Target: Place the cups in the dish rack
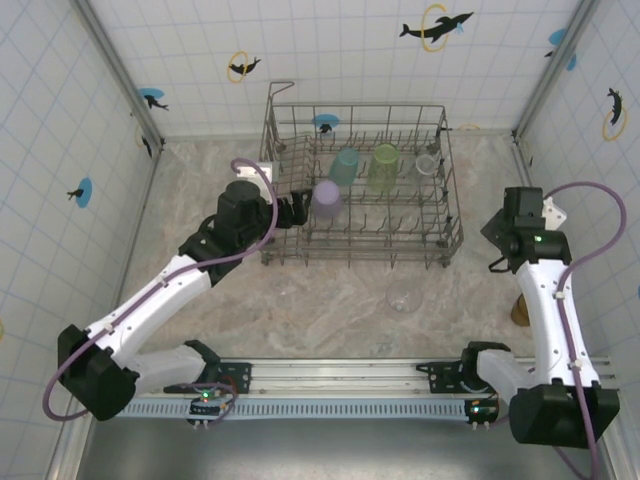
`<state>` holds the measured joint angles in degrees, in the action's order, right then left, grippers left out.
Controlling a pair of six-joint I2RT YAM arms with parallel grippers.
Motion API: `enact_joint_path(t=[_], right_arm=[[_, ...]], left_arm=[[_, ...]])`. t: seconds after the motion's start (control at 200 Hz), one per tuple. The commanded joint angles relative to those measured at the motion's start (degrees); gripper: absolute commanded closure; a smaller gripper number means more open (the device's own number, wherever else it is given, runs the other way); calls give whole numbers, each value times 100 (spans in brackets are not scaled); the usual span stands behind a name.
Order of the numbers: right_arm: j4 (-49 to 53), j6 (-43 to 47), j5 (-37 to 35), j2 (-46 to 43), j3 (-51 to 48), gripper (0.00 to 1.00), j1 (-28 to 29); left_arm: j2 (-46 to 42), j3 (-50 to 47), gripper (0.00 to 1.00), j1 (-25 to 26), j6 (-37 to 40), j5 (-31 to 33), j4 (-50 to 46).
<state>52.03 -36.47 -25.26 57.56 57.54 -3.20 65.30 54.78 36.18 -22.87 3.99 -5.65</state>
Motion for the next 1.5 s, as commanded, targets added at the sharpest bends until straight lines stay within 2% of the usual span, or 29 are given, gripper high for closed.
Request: enact_joint_path(t=[0.0, 0.22, 0.42, 0.871, 0.961, 1.026, 1.281, 1.421, 1.491], right_arm=[[318, 242, -77, -38, -39, 0, -322], [263, 324, 38, -128, -505, 0, -955], [30, 423, 753, -304, -872, 0, -1298], [-372, 542, 879, -347, -1703, 0, -1647], [-618, 834, 1106, -375, -1830, 1, -1676], [-704, 806, 948, -425, -1956, 2, -1694], [-994, 1002, 924, -191, -2224, 12, -1857], [-1169, 1073, 974, -129, -2288, 28, -1878], [-1211, 1045, 926, -83, -2309, 29, -1894]], left_arm=[[-287, -86, 3, -117, 41, 190, 21], [-361, -81, 3, -409, -147, -249, 90], [-422, -174, 3, -447, -243, -136, 192], [-539, -255, 3, -450, -65, -117, 269], [-536, -258, 3, -451, -76, -168, 273], [-557, -283, 3, -454, -100, -203, 308], [-588, -336, 3, -454, -60, -113, 353], [-587, -372, 3, -452, -31, -31, 367], [-574, -372, 3, -454, -23, -8, 365]])
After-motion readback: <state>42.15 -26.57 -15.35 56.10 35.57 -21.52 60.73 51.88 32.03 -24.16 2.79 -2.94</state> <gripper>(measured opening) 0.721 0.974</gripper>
